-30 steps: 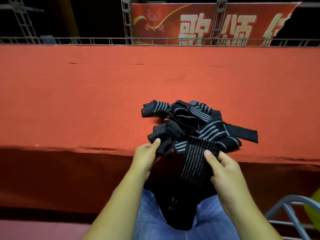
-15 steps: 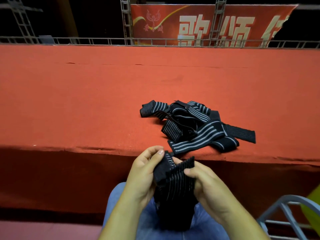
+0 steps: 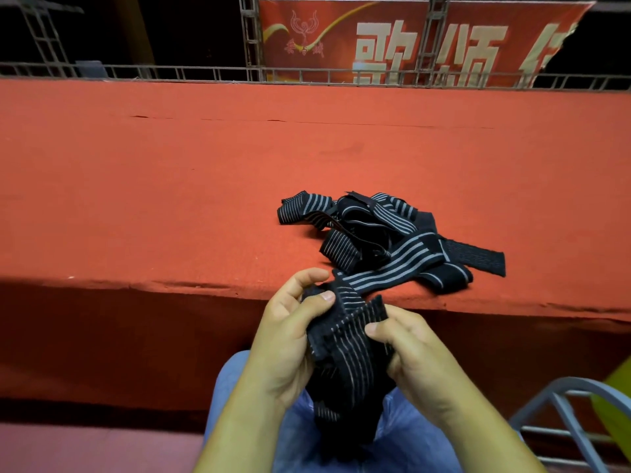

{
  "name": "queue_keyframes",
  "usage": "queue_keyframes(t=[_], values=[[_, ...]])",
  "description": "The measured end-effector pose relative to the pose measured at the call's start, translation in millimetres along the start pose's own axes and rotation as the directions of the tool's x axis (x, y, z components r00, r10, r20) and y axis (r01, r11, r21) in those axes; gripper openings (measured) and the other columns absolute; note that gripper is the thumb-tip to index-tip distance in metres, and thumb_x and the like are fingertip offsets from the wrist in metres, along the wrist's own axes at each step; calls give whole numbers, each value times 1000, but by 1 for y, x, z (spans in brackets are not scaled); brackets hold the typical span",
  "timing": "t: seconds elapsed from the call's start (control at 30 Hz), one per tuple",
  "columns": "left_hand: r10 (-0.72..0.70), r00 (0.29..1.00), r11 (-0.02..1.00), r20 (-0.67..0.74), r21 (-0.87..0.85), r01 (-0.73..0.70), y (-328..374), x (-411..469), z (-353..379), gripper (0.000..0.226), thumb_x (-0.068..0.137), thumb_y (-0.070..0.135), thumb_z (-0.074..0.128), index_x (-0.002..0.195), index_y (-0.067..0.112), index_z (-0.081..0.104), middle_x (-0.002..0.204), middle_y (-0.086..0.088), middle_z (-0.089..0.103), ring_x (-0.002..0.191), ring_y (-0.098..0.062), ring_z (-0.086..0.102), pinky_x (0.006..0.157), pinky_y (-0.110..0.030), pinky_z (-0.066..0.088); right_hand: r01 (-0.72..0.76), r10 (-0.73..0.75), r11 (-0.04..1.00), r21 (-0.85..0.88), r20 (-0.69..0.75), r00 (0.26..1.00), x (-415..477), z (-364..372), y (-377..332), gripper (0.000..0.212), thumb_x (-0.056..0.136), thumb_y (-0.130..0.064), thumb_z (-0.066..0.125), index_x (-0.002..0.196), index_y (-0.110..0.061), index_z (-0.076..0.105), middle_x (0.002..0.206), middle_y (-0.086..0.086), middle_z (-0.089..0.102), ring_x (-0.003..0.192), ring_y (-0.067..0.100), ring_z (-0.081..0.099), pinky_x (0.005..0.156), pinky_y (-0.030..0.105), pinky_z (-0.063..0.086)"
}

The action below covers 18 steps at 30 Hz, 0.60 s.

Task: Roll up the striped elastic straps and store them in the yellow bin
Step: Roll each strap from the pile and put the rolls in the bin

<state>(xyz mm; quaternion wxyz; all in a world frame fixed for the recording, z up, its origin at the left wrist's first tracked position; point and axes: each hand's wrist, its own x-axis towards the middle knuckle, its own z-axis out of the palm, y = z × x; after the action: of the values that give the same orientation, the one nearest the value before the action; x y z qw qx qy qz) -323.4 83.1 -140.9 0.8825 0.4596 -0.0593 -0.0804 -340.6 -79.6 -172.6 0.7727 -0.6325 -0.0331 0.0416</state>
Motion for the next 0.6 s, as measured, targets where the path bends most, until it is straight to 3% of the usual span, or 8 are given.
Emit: queue_keyframes(t=[0.2,0.33,0.43,0.5,0.57,0.6], values=[[1,999,997,-32,77,2,0,0,-3,30,94,-9,54,96,18,67,92,-16,73,72,-21,70,62,-29,60,87,-91,994,-64,-58,994,0,-6,-5,41,72,-26,64,103,0,74,97,20,74,90,25,63,82,40,49],[17,997,1000,-76,22,-15,3,1,-4,26,89,-6,56,96,17,66,89,-15,72,69,-20,70,60,-28,60,98,-83,993,69,-197,977,4,-15,-7,37,70,-20,64,88,12,66,86,21,65,82,28,55,72,39,45],[38,995,999,-95,-28,-41,11,1,-9,26,76,4,62,99,18,64,86,-12,73,67,-19,69,57,-28,60,128,-99,985,113,-233,968,2,-22,-12,27,75,-15,55,86,0,75,87,20,67,80,28,59,69,38,49],[28,998,999,-56,-24,-29,13,0,-8,29,74,6,62,101,19,64,89,-14,73,68,-21,69,57,-30,60,124,-114,988,88,-112,987,1,-21,-15,35,75,-13,55,99,-6,80,107,15,78,96,25,71,84,33,57],[19,1000,1000,-14,6,-19,11,-3,-5,27,76,6,63,98,21,68,91,-15,73,69,-22,69,58,-30,60,115,-115,993,-22,29,993,1,-14,-13,52,74,-17,62,124,-12,76,129,11,75,124,24,69,108,39,50],[24,1000,999,-1,27,-24,10,-3,-3,26,76,6,64,95,23,71,92,-15,72,70,-22,69,60,-30,60,126,-120,986,-113,60,991,2,-11,-11,55,73,-24,65,126,-16,76,133,8,74,130,23,66,113,43,46]])
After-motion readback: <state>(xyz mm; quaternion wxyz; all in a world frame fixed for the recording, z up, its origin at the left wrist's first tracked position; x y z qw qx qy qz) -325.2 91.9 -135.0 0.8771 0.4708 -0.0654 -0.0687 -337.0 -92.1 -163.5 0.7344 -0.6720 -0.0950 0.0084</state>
